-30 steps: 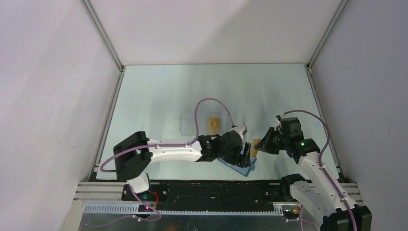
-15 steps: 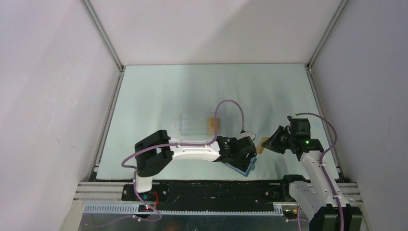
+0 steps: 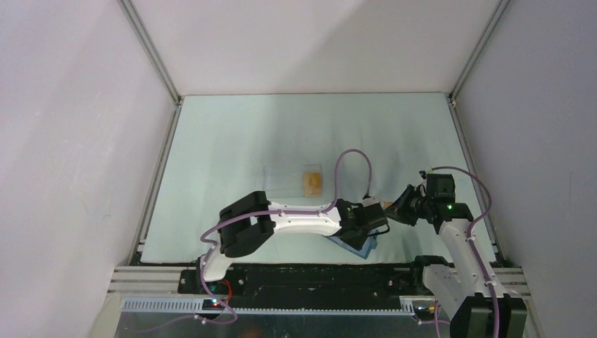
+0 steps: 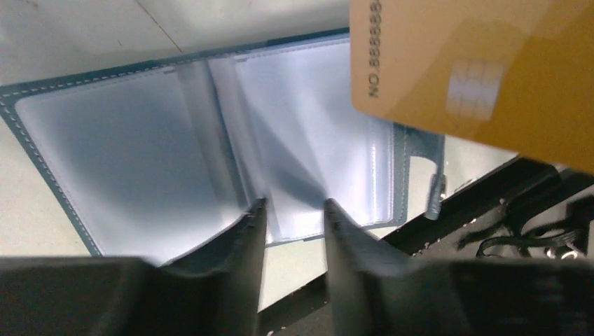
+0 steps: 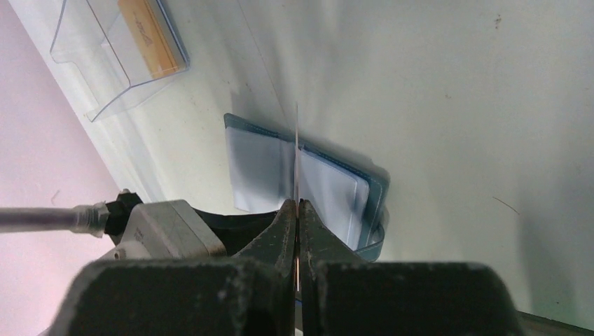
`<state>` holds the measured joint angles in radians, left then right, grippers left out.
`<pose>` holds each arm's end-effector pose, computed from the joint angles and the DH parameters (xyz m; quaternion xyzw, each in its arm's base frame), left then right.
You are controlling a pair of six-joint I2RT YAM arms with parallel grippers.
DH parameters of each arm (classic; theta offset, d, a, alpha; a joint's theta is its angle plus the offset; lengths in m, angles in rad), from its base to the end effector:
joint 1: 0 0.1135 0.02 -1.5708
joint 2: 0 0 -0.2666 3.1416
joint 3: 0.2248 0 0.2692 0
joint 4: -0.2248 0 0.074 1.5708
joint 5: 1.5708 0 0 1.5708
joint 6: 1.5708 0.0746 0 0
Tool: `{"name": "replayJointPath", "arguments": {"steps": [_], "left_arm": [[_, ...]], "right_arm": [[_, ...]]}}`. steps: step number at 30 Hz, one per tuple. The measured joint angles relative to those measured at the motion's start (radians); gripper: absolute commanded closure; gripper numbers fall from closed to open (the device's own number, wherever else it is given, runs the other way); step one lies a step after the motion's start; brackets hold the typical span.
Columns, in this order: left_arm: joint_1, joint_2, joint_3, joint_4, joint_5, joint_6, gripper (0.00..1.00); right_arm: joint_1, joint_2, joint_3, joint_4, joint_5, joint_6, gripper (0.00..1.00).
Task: Put the credit cards into the card holder
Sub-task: Turn over the card slot in the card holder.
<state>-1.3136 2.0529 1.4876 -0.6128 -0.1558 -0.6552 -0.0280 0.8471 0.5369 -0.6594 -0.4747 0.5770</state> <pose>0.1266 -0.4360 0.1234 0.3018 0.9302 -0.1198 0.1712 0.1920 0.0287 0.1746 0.2101 0.9070 0.2942 0.2161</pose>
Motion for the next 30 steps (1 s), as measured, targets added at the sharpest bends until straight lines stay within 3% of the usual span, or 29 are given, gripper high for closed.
{"name": "replayJointPath", "arguments": {"steps": [4,5,11,19,22,23,30], "left_arm": [[0.001,0.021,0.035,-0.039,-0.017,-0.006,0.97],[0.001,0.021,0.035,-0.041,-0.019,-0.012,0.98],[0.025,0.017,0.024,-0.042,-0.014,-0.046,1.00],[0.094,-0.081,-0.145,0.068,0.034,-0.138,0.99],[0.123,-0.136,-0.234,0.138,0.066,-0.180,0.89],[0.132,-0.155,-0.265,0.162,0.079,-0.195,0.80],[0.182,-0.284,-0.440,0.292,0.128,-0.271,0.38]], "right_arm": [[0.000,0.008,0.000,0.002,-0.017,-0.010,1.00],[0.000,0.009,0.000,0.002,-0.021,-0.011,1.00],[0.000,0.025,0.000,0.005,-0.047,-0.027,1.00],[0.032,0.071,0.000,0.010,-0.099,-0.037,1.00],[0.114,0.092,0.000,0.014,-0.103,-0.036,1.00],[0.145,0.096,0.000,0.015,-0.101,-0.036,1.00],[0.312,0.097,0.000,0.021,-0.055,-0.020,1.00]]}}
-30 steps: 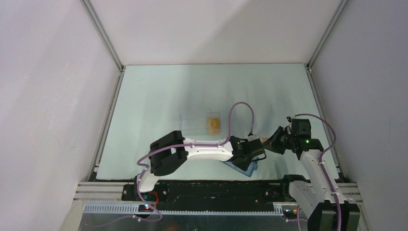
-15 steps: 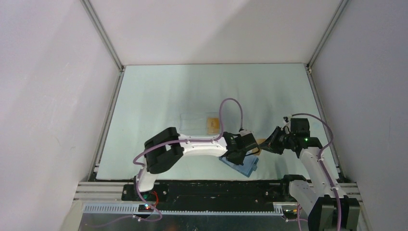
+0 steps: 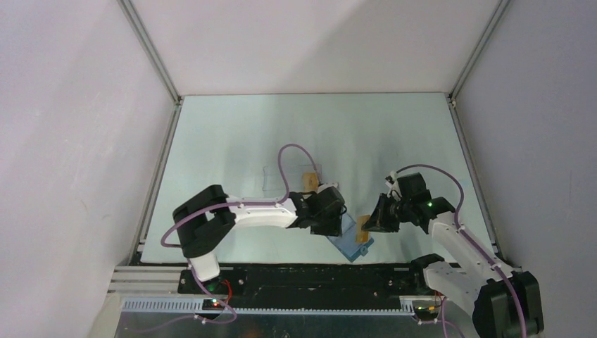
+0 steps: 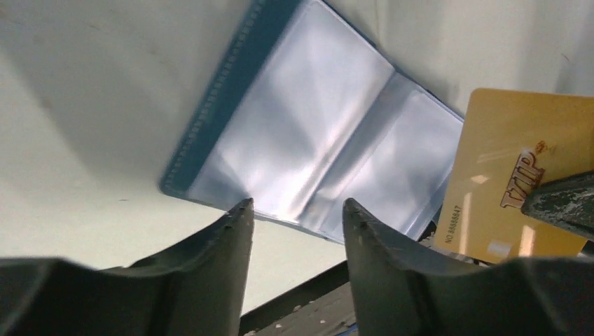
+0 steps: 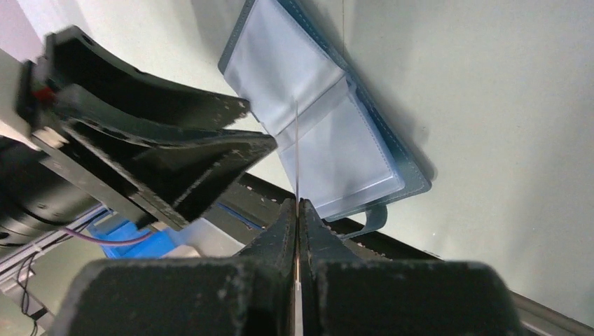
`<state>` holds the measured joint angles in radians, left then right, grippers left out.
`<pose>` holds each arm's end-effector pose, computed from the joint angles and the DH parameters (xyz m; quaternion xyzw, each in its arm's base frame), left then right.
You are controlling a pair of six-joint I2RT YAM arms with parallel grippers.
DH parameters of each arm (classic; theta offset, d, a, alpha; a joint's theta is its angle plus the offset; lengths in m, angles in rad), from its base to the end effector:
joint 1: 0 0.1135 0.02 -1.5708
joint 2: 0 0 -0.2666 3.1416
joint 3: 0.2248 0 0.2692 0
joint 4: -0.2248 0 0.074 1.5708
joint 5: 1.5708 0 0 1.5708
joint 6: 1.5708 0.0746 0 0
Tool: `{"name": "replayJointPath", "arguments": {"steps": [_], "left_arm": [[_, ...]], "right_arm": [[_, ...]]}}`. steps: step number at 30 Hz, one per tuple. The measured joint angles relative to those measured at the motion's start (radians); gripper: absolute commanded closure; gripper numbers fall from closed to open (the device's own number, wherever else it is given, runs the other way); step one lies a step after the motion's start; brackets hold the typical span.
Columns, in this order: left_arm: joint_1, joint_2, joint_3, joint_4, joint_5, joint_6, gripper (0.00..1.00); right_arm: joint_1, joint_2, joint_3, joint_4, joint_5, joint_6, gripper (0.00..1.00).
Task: Put the credit cards into the card holder
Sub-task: Turn over the card slot in the card holder.
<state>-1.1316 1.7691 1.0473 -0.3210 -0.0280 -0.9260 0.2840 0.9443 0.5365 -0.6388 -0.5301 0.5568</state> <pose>0.1652 -0.3467 0.1182 0.0954 0.9605 -0.2166 0.1462 0.1792 0.0916 0.1607 0.0595 0.9327 0.3330 0.1250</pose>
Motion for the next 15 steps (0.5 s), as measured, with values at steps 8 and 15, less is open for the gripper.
{"name": "replayJointPath", "arguments": {"steps": [8,15], "left_arm": [[0.075,-0.043,-0.053,0.026,0.006,0.023,0.18],[0.098,-0.042,-0.034,-0.010,-0.023,0.111,0.16]], "right_arm": [[0.043,0.018,0.000,-0.030,0.062,0.006,1.00],[0.071,0.058,-0.017,-0.030,0.089,0.019,1.00]]}}
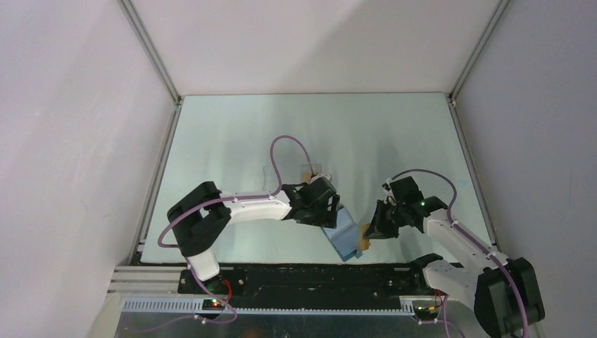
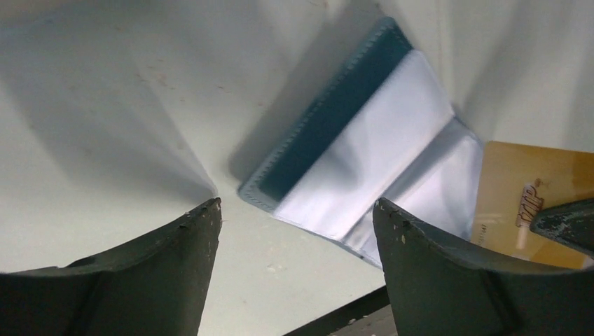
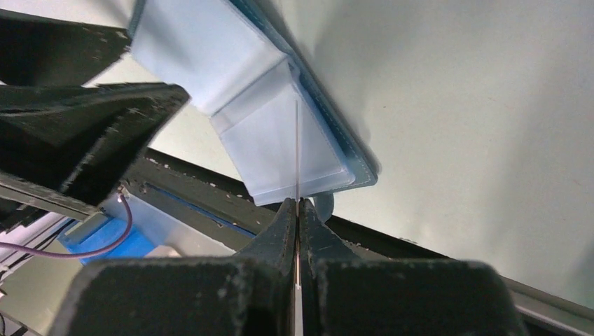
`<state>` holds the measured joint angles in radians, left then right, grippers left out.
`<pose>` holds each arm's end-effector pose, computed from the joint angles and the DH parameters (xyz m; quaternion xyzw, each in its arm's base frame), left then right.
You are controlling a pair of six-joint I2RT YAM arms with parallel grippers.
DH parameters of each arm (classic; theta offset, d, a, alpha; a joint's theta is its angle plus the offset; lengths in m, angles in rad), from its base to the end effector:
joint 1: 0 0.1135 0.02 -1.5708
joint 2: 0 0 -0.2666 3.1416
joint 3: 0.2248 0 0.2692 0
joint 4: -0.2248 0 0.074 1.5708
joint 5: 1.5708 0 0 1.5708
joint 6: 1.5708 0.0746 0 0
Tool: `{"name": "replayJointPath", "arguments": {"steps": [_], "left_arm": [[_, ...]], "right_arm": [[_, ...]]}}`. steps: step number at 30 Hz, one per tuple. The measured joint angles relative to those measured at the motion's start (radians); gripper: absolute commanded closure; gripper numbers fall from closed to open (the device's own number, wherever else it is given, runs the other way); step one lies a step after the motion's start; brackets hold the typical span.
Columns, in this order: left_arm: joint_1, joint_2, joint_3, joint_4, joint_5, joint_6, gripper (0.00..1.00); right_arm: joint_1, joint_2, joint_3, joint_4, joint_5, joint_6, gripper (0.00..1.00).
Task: Put the credit cards into the card holder
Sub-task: Turn over the card slot in the card holder.
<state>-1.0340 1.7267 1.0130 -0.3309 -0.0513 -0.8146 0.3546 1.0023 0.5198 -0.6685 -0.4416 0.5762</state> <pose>0.1944 -0.3191 0.1220 0.0991 0.9602 -0.1926 0.1764 0.1713 0.0974 0.1404 0.0602 0.9535 0.2827 0.0856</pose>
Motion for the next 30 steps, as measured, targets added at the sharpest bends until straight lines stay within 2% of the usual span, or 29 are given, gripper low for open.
{"name": "replayJointPath", "arguments": {"steps": [9,16,19,21,23,24,25,26,27,28,29,30], "left_arm": [[0.031,0.017,0.126,-0.127,-0.043,0.164,0.11],[0.063,0.142,0.224,-0.124,0.130,0.271,0.12],[0.075,0.169,0.235,-0.128,0.197,0.297,0.16],[0.084,0.180,0.238,-0.120,0.238,0.304,0.23],[0.091,0.184,0.240,-0.116,0.273,0.314,0.39],[0.094,0.186,0.240,-0.115,0.284,0.320,0.44],[0.098,0.187,0.237,-0.114,0.291,0.331,0.57],[0.101,0.187,0.232,-0.112,0.294,0.328,0.63],[0.106,0.187,0.225,-0.109,0.295,0.331,0.77],[0.110,0.186,0.215,-0.103,0.296,0.330,0.84],[0.114,0.184,0.202,-0.095,0.304,0.326,0.96],[0.117,0.179,0.185,-0.082,0.312,0.319,0.98]], "right_arm": [[0.058,0.047,-0.042,0.045,0.015,0.039,1.00],[0.079,0.061,-0.049,0.083,0.013,0.054,1.00],[0.080,0.064,-0.054,0.094,0.010,0.057,1.00],[0.081,0.066,-0.056,0.101,0.007,0.058,1.00],[0.082,0.068,-0.058,0.106,0.005,0.059,1.00],[0.082,0.068,-0.058,0.107,0.004,0.059,1.00],[0.082,0.068,-0.058,0.109,0.002,0.059,1.00],[0.082,0.068,-0.059,0.111,0.000,0.059,1.00],[0.082,0.068,-0.060,0.114,-0.002,0.059,1.00],[0.082,0.069,-0.060,0.115,-0.005,0.059,1.00],[0.082,0.071,-0.060,0.118,-0.008,0.059,1.00],[0.082,0.074,-0.060,0.121,-0.009,0.059,1.00]]}}
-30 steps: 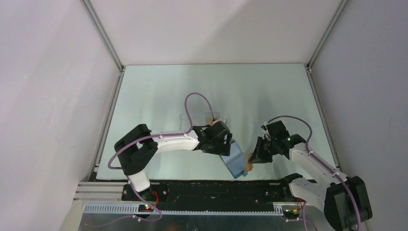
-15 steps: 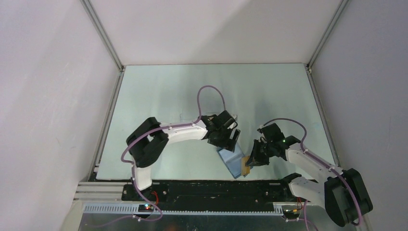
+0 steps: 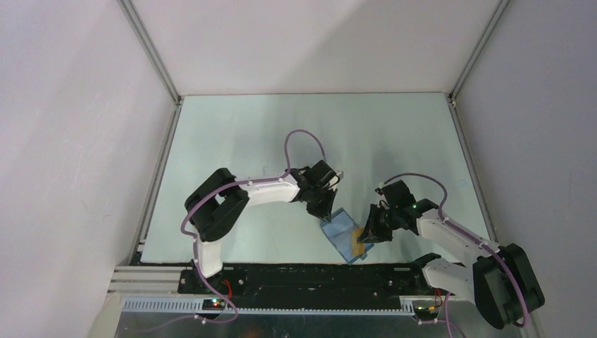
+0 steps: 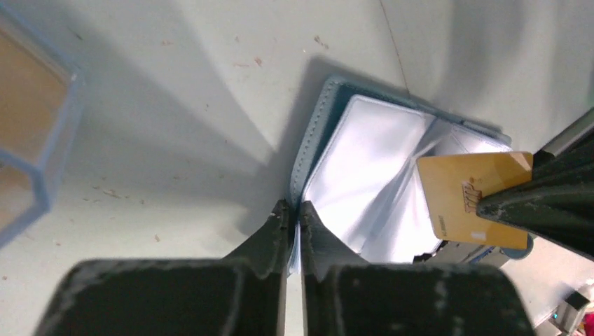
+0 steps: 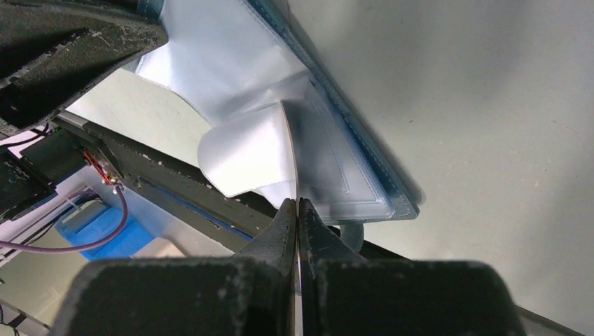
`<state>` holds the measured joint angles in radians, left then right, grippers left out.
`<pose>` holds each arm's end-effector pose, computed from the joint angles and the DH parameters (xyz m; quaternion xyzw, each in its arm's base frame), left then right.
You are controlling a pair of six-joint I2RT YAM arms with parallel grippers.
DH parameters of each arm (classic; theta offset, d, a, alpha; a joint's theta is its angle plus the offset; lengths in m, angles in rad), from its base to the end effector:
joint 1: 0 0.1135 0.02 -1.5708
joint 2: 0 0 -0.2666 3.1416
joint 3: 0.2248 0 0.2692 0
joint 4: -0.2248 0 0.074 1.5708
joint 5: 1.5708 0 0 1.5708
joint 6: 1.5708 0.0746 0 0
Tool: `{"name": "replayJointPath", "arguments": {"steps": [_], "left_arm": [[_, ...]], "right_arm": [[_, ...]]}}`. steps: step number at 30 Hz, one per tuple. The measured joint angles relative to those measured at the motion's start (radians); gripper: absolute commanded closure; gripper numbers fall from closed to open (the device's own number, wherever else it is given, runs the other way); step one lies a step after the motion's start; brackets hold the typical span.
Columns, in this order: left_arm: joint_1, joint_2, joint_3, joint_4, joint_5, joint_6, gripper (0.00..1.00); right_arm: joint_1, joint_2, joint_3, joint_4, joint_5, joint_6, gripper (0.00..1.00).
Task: Put the credit cards into the card holder
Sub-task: Turn over the card slot in the card holder.
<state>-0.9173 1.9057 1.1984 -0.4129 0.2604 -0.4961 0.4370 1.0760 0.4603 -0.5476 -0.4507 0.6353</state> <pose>0.2338 -0.3370 0.1089 0.2304 0.9391 -0.2401 0.0863 0.1659 0.1133 0.1160 0.0495 0.9543 0.2889 0.0578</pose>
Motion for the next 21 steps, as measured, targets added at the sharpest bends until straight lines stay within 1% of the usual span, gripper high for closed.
{"name": "replayJointPath", "arguments": {"steps": [1,4,8,11,15,21], "left_arm": [[0.001,-0.009,-0.018,0.014,0.006,-0.014,0.99],[0.000,-0.056,-0.085,0.068,0.005,-0.064,1.00],[0.006,-0.166,-0.229,0.114,-0.029,-0.185,1.00],[0.016,-0.297,-0.364,0.136,-0.088,-0.309,1.00],[0.025,-0.441,-0.495,0.178,-0.175,-0.472,1.00],[0.025,-0.642,-0.713,0.304,-0.311,-0.737,1.00]], "right_arm": [[0.000,0.003,0.000,0.003,-0.003,0.000,1.00],[0.000,0.009,0.005,0.006,-0.010,-0.003,1.00],[0.000,-0.005,0.046,0.005,-0.009,-0.016,1.00],[-0.002,-0.055,0.081,0.023,-0.010,-0.020,1.00],[-0.014,-0.105,0.100,0.077,-0.021,-0.016,1.00],[-0.017,-0.063,0.103,0.147,-0.064,0.008,1.00]]}}
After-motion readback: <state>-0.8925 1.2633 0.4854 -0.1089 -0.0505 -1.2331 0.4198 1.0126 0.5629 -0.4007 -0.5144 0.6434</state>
